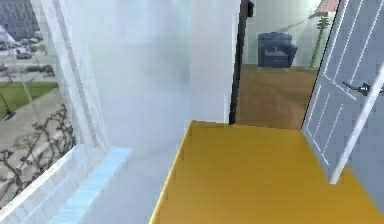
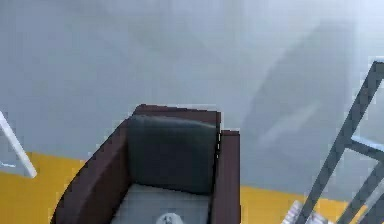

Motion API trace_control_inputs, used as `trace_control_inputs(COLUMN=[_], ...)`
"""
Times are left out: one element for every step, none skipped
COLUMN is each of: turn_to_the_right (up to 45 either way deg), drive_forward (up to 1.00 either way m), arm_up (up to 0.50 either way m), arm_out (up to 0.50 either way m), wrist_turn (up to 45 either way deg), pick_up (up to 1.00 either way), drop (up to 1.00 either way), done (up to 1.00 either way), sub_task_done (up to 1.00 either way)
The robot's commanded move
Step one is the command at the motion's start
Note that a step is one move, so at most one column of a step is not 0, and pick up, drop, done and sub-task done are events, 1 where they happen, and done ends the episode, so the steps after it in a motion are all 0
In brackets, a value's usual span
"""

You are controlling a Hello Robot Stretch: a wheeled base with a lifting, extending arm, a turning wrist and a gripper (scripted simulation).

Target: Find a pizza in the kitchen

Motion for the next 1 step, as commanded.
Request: trace_control_inputs(turn_to_the_right=[0.0], drive_forward=[0.9], arm_up=[0.0], arm_out=[0.0], wrist_turn=[0.0], pick_up=[0.0], drop=[0.0], done=[0.0], sub_task_done=[0.0])
